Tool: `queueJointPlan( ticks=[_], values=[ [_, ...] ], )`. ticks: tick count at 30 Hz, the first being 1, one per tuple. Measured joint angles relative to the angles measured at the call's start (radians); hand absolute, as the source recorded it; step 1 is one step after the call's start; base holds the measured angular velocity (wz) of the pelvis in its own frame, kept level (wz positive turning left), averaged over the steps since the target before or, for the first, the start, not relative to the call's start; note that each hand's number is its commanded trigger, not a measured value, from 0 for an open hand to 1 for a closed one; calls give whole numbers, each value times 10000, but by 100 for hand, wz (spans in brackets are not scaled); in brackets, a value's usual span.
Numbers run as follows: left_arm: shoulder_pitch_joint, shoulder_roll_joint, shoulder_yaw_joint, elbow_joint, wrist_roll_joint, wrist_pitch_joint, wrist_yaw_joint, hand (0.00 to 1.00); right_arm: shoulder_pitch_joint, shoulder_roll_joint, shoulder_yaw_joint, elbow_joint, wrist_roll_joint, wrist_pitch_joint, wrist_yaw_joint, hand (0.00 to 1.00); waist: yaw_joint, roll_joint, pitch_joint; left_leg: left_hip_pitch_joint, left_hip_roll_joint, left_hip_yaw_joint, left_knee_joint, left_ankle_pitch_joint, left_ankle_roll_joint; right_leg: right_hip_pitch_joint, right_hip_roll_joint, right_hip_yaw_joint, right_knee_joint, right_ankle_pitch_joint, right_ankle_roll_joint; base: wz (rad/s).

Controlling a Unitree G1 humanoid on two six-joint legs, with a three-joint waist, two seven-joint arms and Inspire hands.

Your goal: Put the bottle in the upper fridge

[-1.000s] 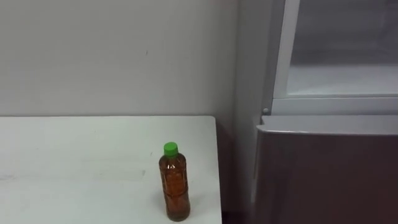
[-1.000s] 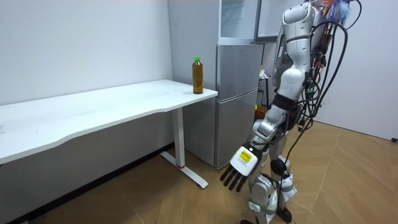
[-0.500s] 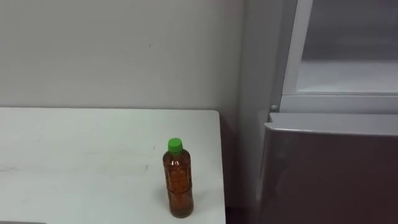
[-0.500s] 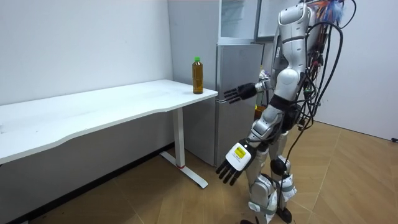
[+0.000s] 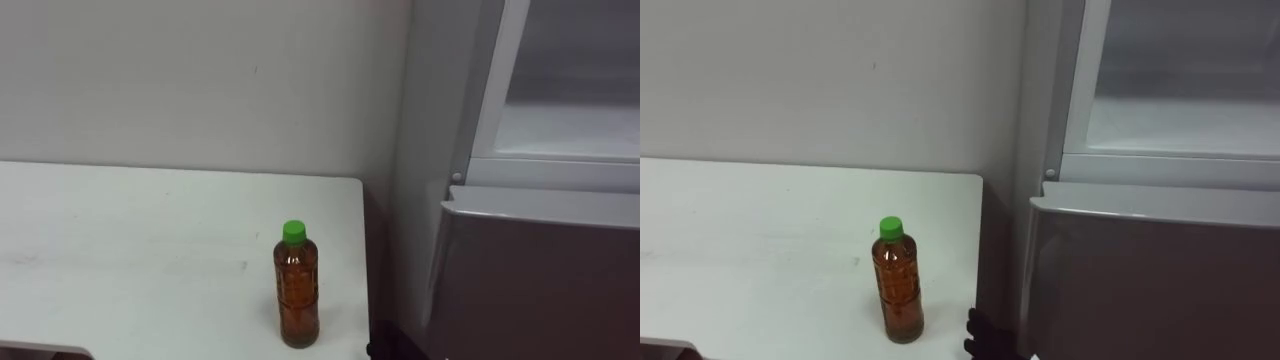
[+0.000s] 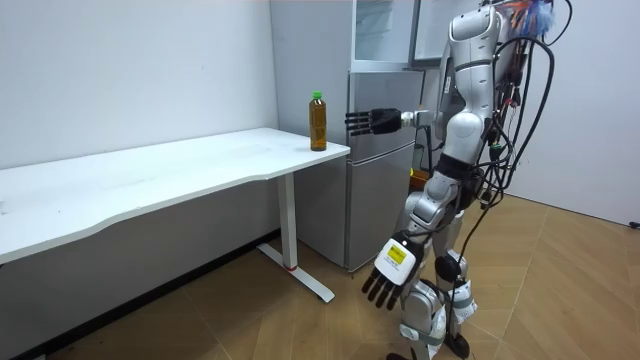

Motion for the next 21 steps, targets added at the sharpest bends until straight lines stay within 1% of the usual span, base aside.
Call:
queueJointPlan(
  ticks=[1,2,3,6,8,9,12,13,16,19,21],
  values=[
    [-7,0,2,-11,5,65,-59,0,-13,-2,24,-266,1,29,-2,0,16,-68,-47,-44,3,-1,4,1,1,-109,-8,6,65,0,0,0],
    [-6,-1,3,-13,7,75,-99,0,-68,-2,23,-380,1,42,-2,0,30,-67,-39,-65,7,4,5,2,2,-132,-16,20,134,-1,0,-4],
    [5,-1,4,-9,22,112,-198,0,-210,-3,20,-598,1,96,-15,0,17,-63,-13,-76,11,20,15,4,4,-157,-22,32,169,-1,-1,-5],
    [-1,15,7,-7,272,140,-256,0,-499,-22,-26,-997,14,96,-114,0,0,-106,-21,-43,12,28,18,4,4,-139,-24,34,181,0,-1,0],
    [-1,12,-2,-3,490,156,-255,0,-645,-21,-51,-1183,34,96,-148,0,1,-118,-13,-31,14,28,18,4,4,-113,-22,31,181,0,-1,0],
    [3,12,-3,-3,625,201,-253,0,-715,-25,-60,-1298,34,96,-219,0,12,-154,-7,-32,14,28,19,3,4,-115,-22,33,181,0,-2,0],
    [34,12,-3,-2,702,305,-253,0,-837,-26,-69,-1389,88,96,-405,0,36,-257,-31,-34,13,29,31,-9,14,-113,-25,21,166,1,-3,0],
    [27,12,-4,-4,761,317,-255,0,-907,-32,-67,-1389,93,97,-506,0,46,-269,-24,-60,13,21,77,-15,20,-111,-25,11,160,5,-6,0],
    [-20,34,-5,-26,886,318,-257,0,-1105,-63,-60,-1404,100,96,-892,0,66,-266,-23,-148,10,-44,162,-20,27,-112,-19,-9,162,13,-5,5],
    [-59,41,-4,-56,1053,299,-266,0,-1174,-135,-63,-1596,110,96,-1210,0,203,-244,-25,-181,13,-55,168,-20,26,-105,-9,-9,162,20,-14,0],
    [-24,50,1,-61,1072,256,-266,0,-1253,-172,-59,-1848,138,1,-1360,0,254,-241,-25,-212,13,-104,176,-18,25,-103,-5,-46,160,22,-15,6]
  ],
)
